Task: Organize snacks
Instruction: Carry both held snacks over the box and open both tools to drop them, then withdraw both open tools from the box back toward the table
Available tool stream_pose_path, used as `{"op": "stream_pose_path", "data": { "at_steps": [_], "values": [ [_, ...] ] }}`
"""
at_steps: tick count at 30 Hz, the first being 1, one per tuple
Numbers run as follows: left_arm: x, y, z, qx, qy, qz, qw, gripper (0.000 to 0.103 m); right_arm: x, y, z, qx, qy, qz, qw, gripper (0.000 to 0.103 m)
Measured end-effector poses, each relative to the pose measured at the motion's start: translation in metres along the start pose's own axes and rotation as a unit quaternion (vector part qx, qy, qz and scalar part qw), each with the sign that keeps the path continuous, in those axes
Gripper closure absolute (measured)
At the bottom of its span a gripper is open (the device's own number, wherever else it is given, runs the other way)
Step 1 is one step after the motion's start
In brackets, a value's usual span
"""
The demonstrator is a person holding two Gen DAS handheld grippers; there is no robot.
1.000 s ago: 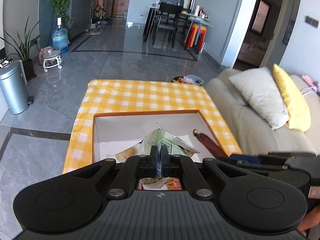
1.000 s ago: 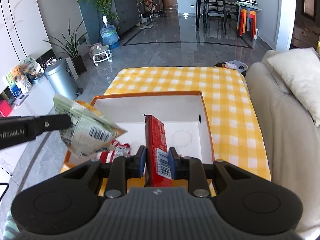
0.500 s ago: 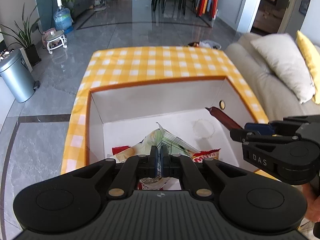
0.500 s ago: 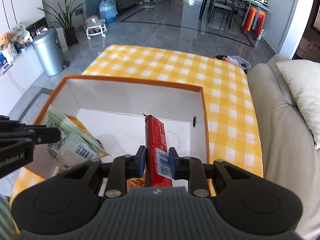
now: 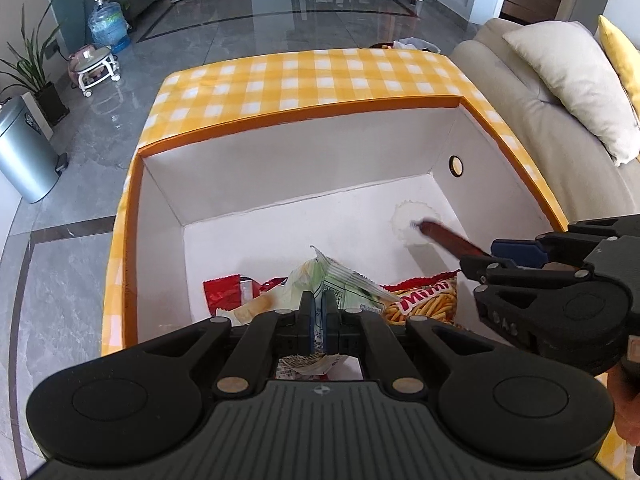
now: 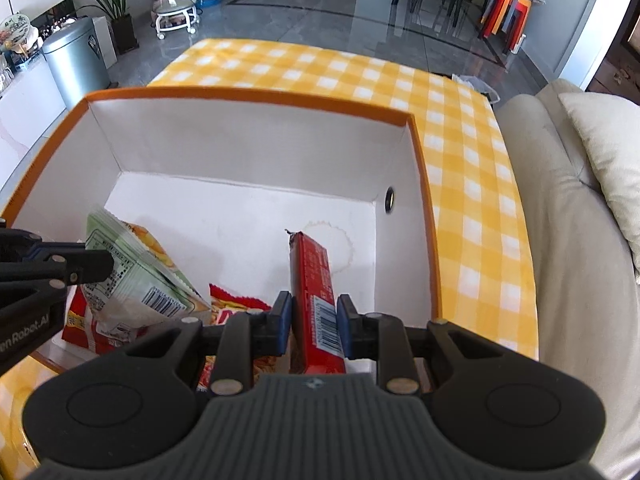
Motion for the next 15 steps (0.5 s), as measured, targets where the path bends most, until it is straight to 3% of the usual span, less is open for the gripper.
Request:
{"op": "stream_pose_path", "data": {
  "at_steps": [9, 11, 15],
  "values": [
    [-0.005, 0.000, -0.001, 0.010, 0.006, -0.001, 0.9999, 0.091, 0.004, 0.002, 0.005, 0.001, -0.013, 0.003, 1.000, 0.084],
    [-0.010, 0.001, 0.000, 0.011, 0.013, 0.002, 0.9999, 0.083, 0.000, 0.002, 0.005, 0.000, -0.009, 0.006, 1.000, 0.083],
    [-0.028, -0.001, 0.001, 0.008, 0.034, 0.009, 0.9994, 0.062, -0.011, 0.004, 0.006, 0.003, 0.004, 0.005, 1.000, 0.068]
  ]
}}
Point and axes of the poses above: each gripper's, at about its wrist camera, not at the fingertips, and x roughly the way its jaws point, y to its right, z to its underside, the point moved 1 cm from there along x, roughly the way its jaws point, and after that the axes turned 2 degrees about -z, right-handed, at the moved point
